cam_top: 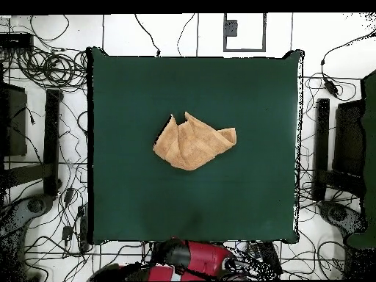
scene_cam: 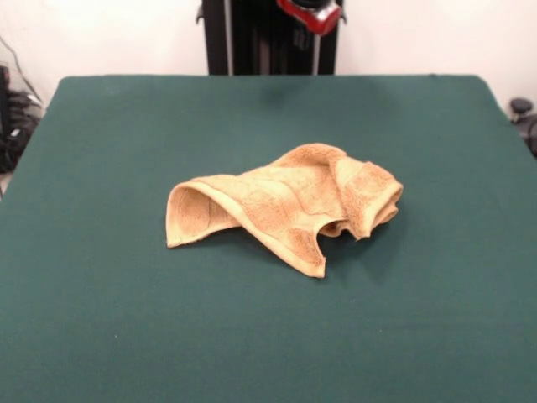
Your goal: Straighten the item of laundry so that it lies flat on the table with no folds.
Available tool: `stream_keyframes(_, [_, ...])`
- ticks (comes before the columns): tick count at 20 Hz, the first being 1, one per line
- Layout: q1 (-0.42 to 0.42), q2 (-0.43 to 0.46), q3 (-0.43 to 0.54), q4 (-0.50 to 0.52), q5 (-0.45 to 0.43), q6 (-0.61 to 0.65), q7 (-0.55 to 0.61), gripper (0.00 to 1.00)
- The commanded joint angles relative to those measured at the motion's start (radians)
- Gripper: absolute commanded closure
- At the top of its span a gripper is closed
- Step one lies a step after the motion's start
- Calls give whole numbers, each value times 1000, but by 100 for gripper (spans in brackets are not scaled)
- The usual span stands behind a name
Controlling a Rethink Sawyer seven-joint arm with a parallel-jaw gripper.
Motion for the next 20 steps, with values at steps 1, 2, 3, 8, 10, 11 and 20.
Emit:
stream_keyframes(1, [24, -61, 131, -43, 25, 130, 44, 100])
stream_keyframes(2, [28, -64, 128, -45, 25, 130, 47, 100])
stream_keyframes(3, [39, -70, 118, -55, 26, 135, 51, 100])
stream_keyframes(8, [64, -91, 102, -100, 28, 199, 41, 100])
stream_keyframes(10, [64, -74, 92, -138, 17, 210, 27, 100])
stream_keyframes(11, [60, -53, 87, -167, 10, 210, 16, 100])
stream_keyframes(20, [55, 59, 67, -340, -28, 171, -9, 100])
